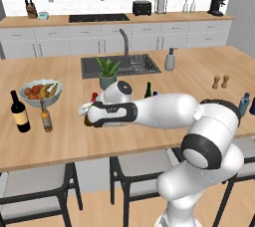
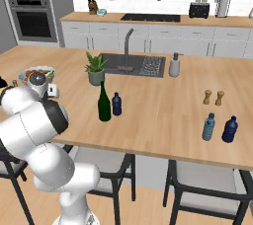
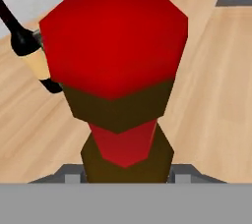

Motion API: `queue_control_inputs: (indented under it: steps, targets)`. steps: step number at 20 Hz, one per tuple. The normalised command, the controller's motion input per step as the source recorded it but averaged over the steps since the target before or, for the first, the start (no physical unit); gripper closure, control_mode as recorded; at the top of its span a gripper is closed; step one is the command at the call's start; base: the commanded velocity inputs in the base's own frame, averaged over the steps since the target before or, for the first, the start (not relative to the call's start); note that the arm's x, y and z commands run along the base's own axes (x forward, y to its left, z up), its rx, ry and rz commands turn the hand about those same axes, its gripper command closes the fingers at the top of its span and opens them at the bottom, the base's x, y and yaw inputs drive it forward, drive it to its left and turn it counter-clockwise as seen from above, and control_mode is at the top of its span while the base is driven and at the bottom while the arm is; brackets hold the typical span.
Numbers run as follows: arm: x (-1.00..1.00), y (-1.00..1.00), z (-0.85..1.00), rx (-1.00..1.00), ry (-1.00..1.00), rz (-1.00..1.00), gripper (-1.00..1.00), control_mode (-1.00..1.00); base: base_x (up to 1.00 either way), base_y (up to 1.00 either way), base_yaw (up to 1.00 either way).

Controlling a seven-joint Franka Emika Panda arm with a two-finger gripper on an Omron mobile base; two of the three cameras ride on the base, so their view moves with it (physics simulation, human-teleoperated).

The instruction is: Move the plastic bottles in the middle to the plastics group, and the glass bottles in the middle to the glass group.

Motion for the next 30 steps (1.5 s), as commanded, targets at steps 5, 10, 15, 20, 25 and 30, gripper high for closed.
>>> queue_control_inputs:
  steps: [5, 10, 15, 20, 25, 30]
  targets:
    - [0.00, 0.38, -0.01, 0.00, 0.00, 0.17, 1.00, -1.00, 0.00, 0.00, 0.00]
    - [0.00, 0.35, -0.01, 0.00, 0.00, 0.14, 1.00, -1.00, 0.00, 0.00, 0.00]
    - [0.06, 0.29, -0.21, -0.05, 0.00, 0.10, 1.00, -1.00, 0.00, 0.00, 0.00]
    - [0.13, 0.28, -0.03, -0.02, 0.00, 0.09, 1.00, -1.00, 0.00, 0.00, 0.00]
    - [0.15, 0.29, -0.01, -0.03, 0.00, 0.07, 1.00, -1.00, 0.00, 0.00, 0.00]
    - [0.07, 0.14, -0.15, -0.07, 0.00, 0.02, 1.00, -1.00, 0.00, 0.00, 0.00]
